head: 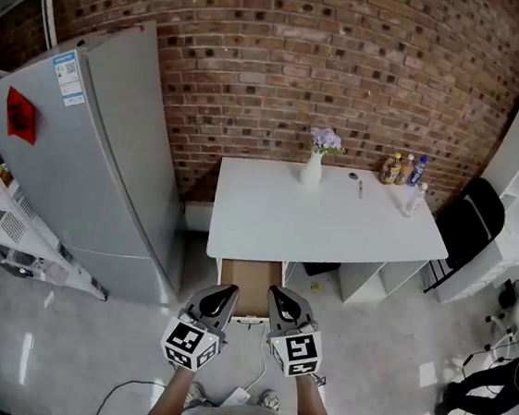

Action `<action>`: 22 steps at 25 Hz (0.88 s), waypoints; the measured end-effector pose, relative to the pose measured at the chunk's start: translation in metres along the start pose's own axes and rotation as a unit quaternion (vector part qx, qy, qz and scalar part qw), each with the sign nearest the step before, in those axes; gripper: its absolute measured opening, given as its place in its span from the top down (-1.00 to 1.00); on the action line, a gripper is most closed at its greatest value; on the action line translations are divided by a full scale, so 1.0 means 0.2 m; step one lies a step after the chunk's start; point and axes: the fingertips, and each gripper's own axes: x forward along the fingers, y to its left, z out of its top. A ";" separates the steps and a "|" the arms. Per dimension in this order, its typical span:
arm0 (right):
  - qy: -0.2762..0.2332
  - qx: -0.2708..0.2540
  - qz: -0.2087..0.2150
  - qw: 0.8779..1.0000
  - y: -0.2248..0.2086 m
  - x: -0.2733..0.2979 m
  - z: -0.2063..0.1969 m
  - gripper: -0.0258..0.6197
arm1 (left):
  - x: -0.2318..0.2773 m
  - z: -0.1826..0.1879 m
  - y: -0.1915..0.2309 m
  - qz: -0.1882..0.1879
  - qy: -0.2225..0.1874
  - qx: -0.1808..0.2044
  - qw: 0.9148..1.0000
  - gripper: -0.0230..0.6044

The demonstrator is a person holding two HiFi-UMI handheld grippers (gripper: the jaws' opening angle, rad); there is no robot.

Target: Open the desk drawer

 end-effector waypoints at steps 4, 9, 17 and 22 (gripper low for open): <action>-0.006 0.007 -0.003 1.000 -0.01 0.04 0.02 0.87 | 0.02 -0.02 0.02 0.003 0.003 -0.003 1.000 0.89; -0.019 0.014 -0.002 1.000 0.02 0.06 0.04 0.87 | 0.01 -0.03 0.06 0.006 0.008 -0.001 1.000 0.89; -0.015 0.020 -0.005 1.000 -0.01 0.09 0.02 0.87 | 0.03 -0.04 0.09 0.004 0.011 0.003 1.000 0.89; -0.010 0.020 -0.007 1.000 -0.02 0.08 0.00 0.87 | 0.04 -0.05 0.09 0.002 0.013 0.000 1.000 0.89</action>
